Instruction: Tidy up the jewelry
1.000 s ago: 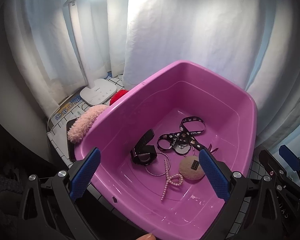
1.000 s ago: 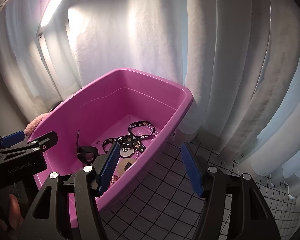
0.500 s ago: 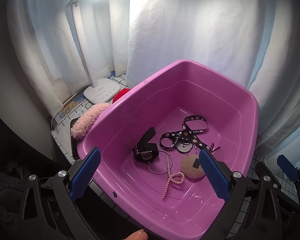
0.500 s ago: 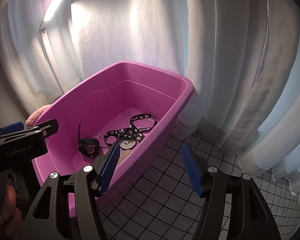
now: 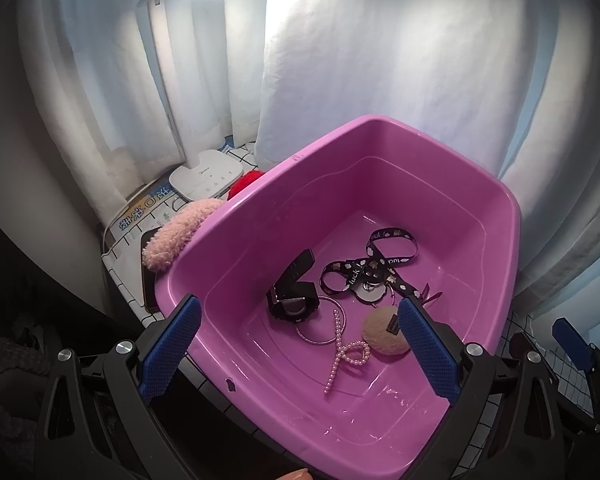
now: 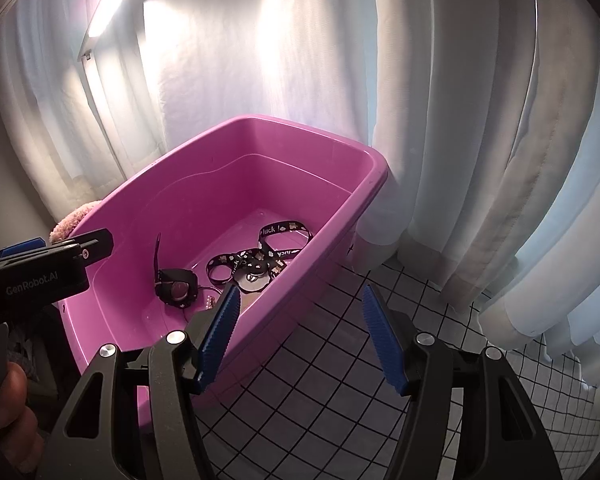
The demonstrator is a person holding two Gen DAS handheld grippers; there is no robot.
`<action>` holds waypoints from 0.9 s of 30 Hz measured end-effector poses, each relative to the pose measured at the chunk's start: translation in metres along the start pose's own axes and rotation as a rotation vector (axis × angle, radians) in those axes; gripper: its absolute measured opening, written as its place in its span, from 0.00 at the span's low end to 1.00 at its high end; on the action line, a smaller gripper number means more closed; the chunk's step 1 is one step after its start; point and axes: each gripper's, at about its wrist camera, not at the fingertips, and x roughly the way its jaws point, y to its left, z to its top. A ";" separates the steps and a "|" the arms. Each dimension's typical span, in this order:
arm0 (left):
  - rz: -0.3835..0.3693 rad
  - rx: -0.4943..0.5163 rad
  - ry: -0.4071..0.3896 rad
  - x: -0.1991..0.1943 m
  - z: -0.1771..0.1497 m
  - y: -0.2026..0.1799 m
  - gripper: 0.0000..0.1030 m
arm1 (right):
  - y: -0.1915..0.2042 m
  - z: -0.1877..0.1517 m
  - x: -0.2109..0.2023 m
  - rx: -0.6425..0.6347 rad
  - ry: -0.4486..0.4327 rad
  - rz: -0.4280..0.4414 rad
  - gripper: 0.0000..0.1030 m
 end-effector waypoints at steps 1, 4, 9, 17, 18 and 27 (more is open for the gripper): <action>0.001 0.000 0.001 0.000 -0.001 0.000 0.94 | 0.000 0.000 0.000 0.000 0.002 0.000 0.59; 0.000 0.000 0.002 0.000 -0.001 0.000 0.94 | 0.000 -0.001 0.001 -0.001 0.004 -0.001 0.59; 0.002 -0.002 0.002 0.000 -0.002 0.000 0.94 | 0.001 -0.003 0.001 -0.005 0.007 -0.001 0.59; 0.004 -0.005 0.002 -0.001 -0.003 -0.001 0.94 | 0.001 -0.004 0.000 -0.004 0.006 0.000 0.59; 0.004 -0.005 0.002 -0.001 -0.003 -0.001 0.94 | 0.001 -0.004 0.000 -0.004 0.007 0.000 0.59; 0.003 -0.006 0.005 -0.001 -0.003 -0.001 0.94 | 0.002 -0.006 0.000 -0.005 0.015 0.000 0.59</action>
